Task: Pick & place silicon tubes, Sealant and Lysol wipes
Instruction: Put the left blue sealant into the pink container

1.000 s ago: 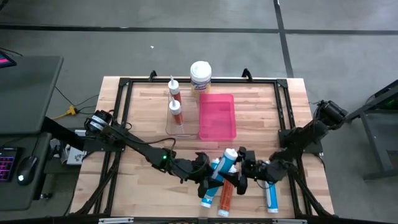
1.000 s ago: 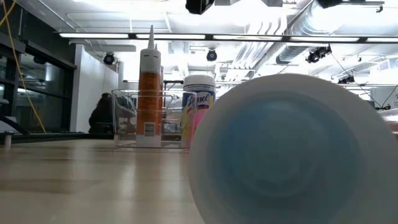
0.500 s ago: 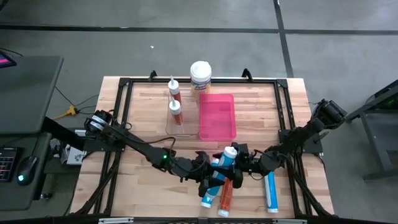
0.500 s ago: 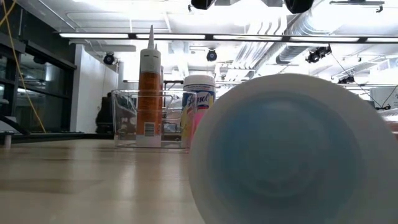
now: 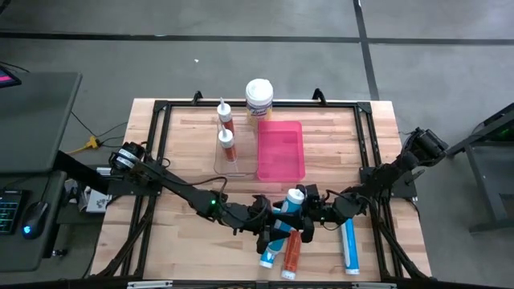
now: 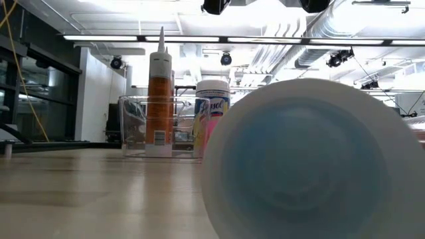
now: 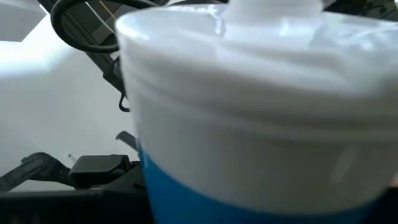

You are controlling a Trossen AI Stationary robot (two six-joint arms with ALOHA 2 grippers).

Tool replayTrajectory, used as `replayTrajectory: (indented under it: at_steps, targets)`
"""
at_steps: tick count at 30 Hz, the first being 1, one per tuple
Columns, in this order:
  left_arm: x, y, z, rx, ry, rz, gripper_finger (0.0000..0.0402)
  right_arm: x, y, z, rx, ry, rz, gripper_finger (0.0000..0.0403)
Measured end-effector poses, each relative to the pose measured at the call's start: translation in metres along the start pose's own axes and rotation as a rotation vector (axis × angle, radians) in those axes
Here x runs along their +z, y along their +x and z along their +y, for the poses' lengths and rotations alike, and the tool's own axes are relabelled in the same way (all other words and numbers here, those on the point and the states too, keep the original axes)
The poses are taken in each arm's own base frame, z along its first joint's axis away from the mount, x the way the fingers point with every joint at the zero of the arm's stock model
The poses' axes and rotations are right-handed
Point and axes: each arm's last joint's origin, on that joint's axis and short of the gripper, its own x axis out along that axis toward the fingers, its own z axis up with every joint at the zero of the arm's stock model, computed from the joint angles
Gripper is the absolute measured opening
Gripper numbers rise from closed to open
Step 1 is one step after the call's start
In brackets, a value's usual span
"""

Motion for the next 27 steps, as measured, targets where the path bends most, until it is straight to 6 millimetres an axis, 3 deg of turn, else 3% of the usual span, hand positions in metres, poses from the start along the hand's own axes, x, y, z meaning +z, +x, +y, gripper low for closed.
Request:
replayTrajectory:
  at_steps: [4,9,12,19,27]
  targets:
    - [0.000,0.000,0.000,-0.002,0.000,0.003,0.0199,-0.001,0.000,-0.001,-0.020,-0.009,0.000,0.0189]
    - [-0.001,0.000,0.003,0.048,-0.047,-0.016,0.0311,-0.005,0.000,-0.005,-0.053,-0.038,0.035,0.0189]
    - [-0.001,0.000,0.004,0.055,-0.065,-0.012,0.0348,-0.007,-0.001,-0.007,-0.071,-0.036,0.047,0.0189]
    - [-0.004,0.000,0.007,0.091,-0.081,0.019,0.0353,-0.013,-0.001,-0.013,-0.130,-0.027,0.093,0.0189]
    - [0.011,-0.028,0.004,0.253,-0.061,0.080,0.0345,-0.006,-0.008,-0.023,-0.235,-0.054,0.166,0.0189]
